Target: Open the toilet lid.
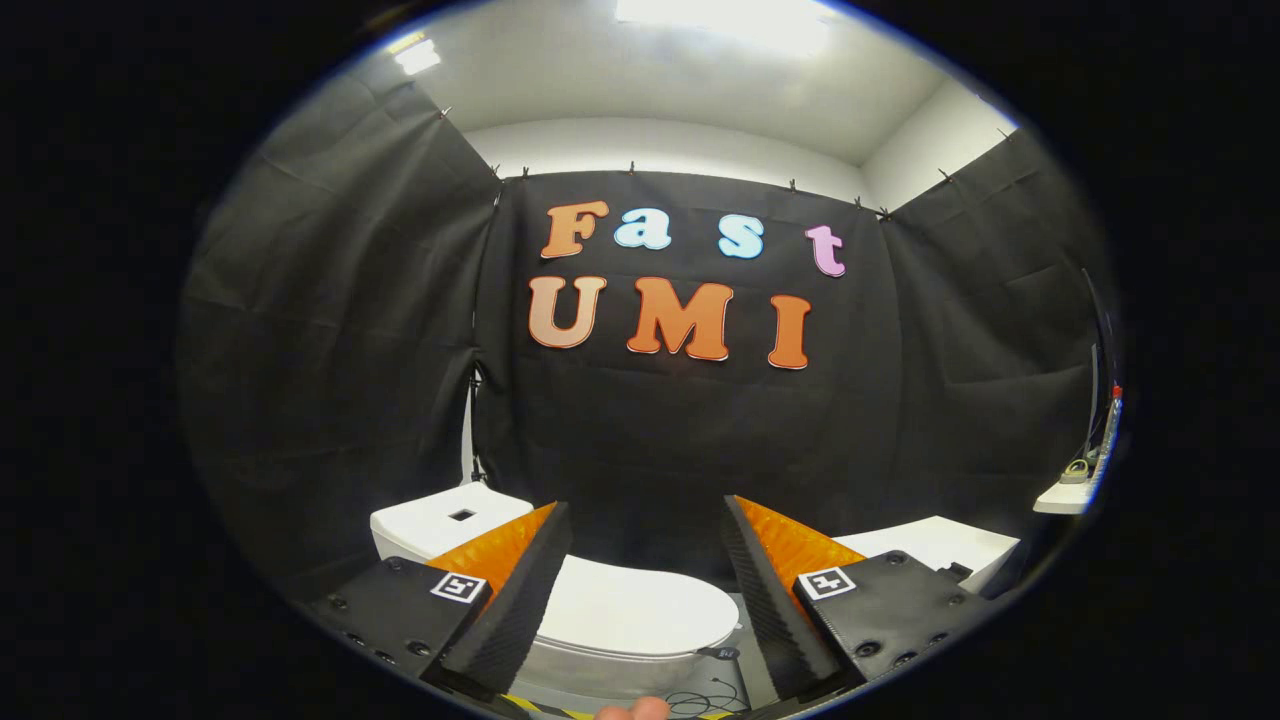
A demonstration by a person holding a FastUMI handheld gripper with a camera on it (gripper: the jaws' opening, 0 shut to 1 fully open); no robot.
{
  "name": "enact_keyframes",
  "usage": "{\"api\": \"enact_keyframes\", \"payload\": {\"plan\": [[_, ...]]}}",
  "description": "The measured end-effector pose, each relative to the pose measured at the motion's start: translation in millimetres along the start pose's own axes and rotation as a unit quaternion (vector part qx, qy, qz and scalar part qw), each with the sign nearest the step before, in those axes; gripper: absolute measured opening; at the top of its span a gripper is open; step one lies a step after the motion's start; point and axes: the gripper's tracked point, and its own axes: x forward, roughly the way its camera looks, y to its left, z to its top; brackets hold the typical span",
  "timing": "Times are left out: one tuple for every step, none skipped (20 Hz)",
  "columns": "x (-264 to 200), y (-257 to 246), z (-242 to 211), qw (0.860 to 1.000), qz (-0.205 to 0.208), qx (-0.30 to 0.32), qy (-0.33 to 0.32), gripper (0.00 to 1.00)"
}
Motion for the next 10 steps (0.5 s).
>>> {"api": "enact_keyframes", "payload": {"plan": [[1,1,-1,1.0,0.001,0.0,0.001,0.98],[0,2,-1,1.0,0.003,0.0,0.002,0.97],[0,3,0,1.0,0.006,-0.002,0.0,0.97],[0,6,2,1.0,0.01,-0.005,-0.006,0.97],[1,8,3,1.0,0.014,-0.005,-0.014,0.98],[3,10,0,1.0,0.018,-0.006,-0.015,0.97],[7,9,-3,1.0,0.017,-0.005,-0.015,0.97],[12,7,-8,1.0,0.014,0.0,-0.013,0.98],[18,7,-14,1.0,0.014,0.005,-0.01,0.98],[22,7,-24,1.0,0.017,0.013,-0.005,0.98]]}}
